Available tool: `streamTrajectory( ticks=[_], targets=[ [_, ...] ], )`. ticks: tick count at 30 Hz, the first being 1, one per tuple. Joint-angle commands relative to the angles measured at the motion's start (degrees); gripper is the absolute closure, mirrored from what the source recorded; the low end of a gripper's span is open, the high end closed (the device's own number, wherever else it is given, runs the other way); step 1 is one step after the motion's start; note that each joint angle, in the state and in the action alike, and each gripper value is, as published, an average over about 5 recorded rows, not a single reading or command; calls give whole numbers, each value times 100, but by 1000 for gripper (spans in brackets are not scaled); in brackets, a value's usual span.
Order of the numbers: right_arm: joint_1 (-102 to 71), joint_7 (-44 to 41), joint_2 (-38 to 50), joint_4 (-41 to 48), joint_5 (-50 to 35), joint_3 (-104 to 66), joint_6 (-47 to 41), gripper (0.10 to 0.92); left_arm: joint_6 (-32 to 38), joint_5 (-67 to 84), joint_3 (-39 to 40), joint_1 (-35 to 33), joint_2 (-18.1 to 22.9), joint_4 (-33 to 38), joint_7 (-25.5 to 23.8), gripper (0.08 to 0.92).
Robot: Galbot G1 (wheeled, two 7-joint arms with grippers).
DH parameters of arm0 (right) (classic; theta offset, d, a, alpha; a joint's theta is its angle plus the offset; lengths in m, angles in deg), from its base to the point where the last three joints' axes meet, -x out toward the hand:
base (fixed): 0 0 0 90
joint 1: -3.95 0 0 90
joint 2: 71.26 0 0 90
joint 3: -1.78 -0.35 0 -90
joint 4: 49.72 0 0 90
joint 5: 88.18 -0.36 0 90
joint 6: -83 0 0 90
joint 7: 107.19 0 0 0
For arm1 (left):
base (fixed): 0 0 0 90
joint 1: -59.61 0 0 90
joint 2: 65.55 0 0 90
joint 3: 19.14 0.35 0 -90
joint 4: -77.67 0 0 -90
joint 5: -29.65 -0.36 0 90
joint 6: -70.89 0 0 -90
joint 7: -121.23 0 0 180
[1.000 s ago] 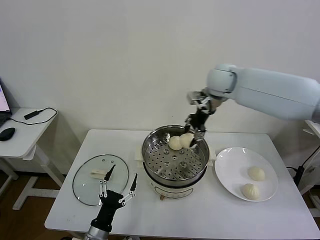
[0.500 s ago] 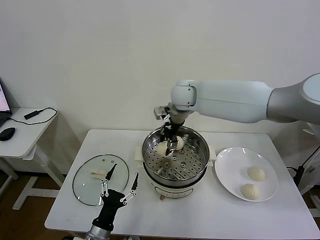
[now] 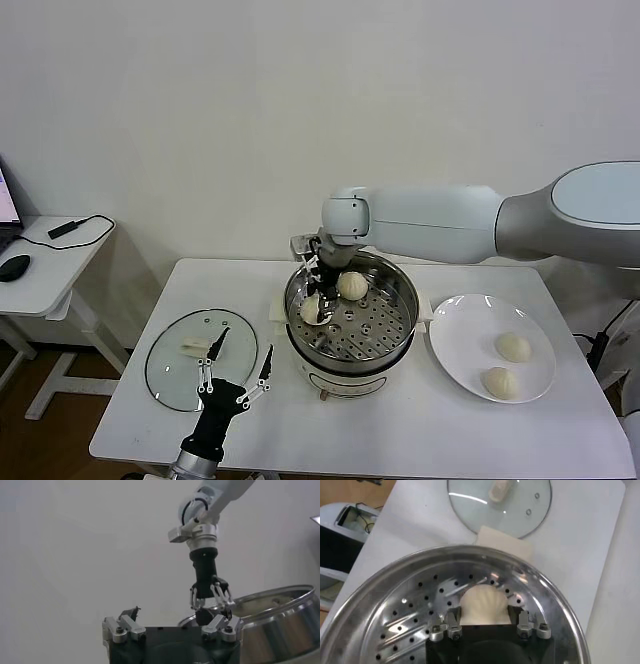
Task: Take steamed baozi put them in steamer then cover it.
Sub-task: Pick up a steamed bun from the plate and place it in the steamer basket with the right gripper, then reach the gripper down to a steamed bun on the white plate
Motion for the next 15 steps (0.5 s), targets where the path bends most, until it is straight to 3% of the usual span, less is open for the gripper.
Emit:
streamTrajectory(
  ticks=[1,8,15],
  targets=[
    [-34,111,-4,-58,14,-3,-36,227,-8,3,-30,-11,-14,9,1,177],
    [730,-429,883,-790,299,14,28,203,-11,-5,-33,-26,-21,12,-2,177],
    [1549,-1410,2460,-1245,626,-7,336,203,-17,-12,-6,-31,-29,61,-6,177]
  ],
)
